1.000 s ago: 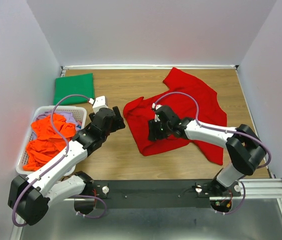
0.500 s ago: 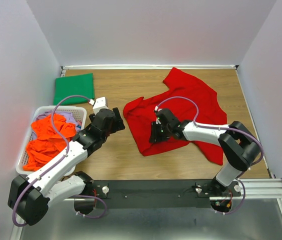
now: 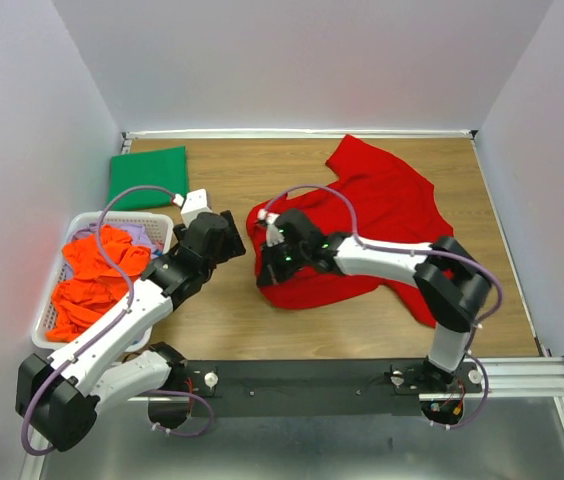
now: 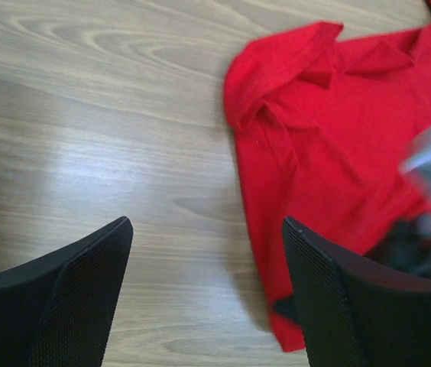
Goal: Fold and stack the t-shirts
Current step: Flatten the tshirt out
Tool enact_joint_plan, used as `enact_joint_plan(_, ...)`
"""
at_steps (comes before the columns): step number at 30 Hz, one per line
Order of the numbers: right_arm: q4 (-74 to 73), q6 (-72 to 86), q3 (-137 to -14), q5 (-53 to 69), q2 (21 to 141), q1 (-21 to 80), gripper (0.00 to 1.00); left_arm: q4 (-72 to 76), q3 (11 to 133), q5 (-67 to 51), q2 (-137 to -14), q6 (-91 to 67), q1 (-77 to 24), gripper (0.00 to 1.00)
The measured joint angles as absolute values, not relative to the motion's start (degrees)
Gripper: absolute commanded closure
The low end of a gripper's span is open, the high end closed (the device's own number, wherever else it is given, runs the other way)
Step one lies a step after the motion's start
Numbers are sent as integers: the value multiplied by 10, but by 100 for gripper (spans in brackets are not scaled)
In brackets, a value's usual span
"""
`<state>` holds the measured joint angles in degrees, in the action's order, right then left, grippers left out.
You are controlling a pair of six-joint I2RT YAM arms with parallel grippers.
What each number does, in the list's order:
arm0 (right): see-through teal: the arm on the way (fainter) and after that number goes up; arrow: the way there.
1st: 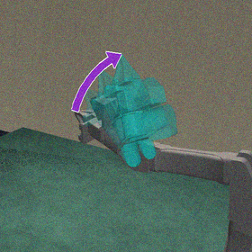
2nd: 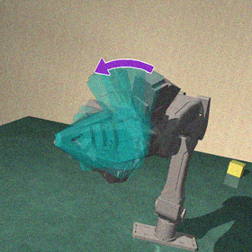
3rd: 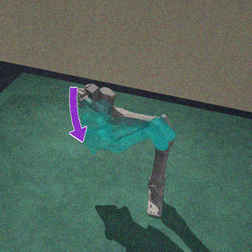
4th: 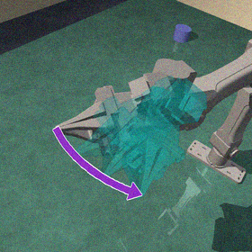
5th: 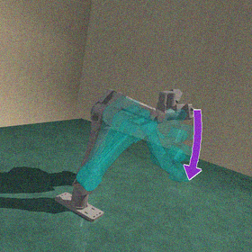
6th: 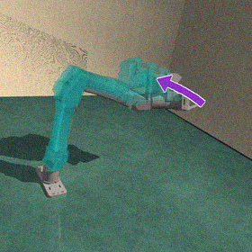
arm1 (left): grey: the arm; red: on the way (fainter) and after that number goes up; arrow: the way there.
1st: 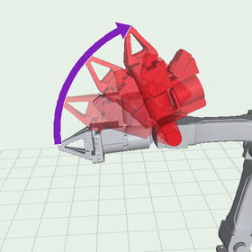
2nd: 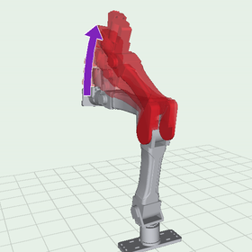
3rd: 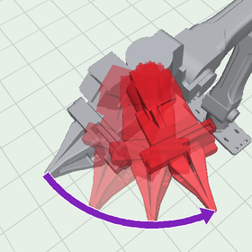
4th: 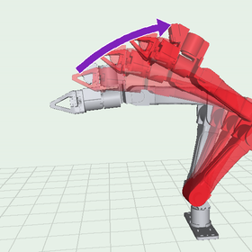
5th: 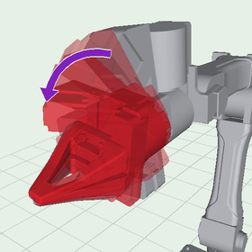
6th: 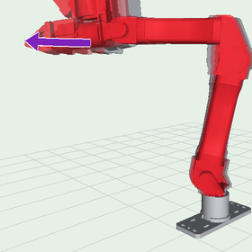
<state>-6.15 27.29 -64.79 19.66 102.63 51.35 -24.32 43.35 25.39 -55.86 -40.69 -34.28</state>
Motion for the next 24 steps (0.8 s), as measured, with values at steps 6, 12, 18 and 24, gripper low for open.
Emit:
enact_joint_plan(6,-61,239,-734,260,1130,593,77,-308,468,305,-538,-427,-318,19)
enact_joint_plan(12,-96,211,-744,258,1150,611,36,-321,468,326,-489,-461,-297,20)
enact_joint_plan(18,-121,201,-679,163,1039,581,31,-299,459,323,-480,-466,-293,17)
enact_joint_plan(24,-134,224,-580,69,891,414,33,-202,453,263,-573,-400,-293,16)
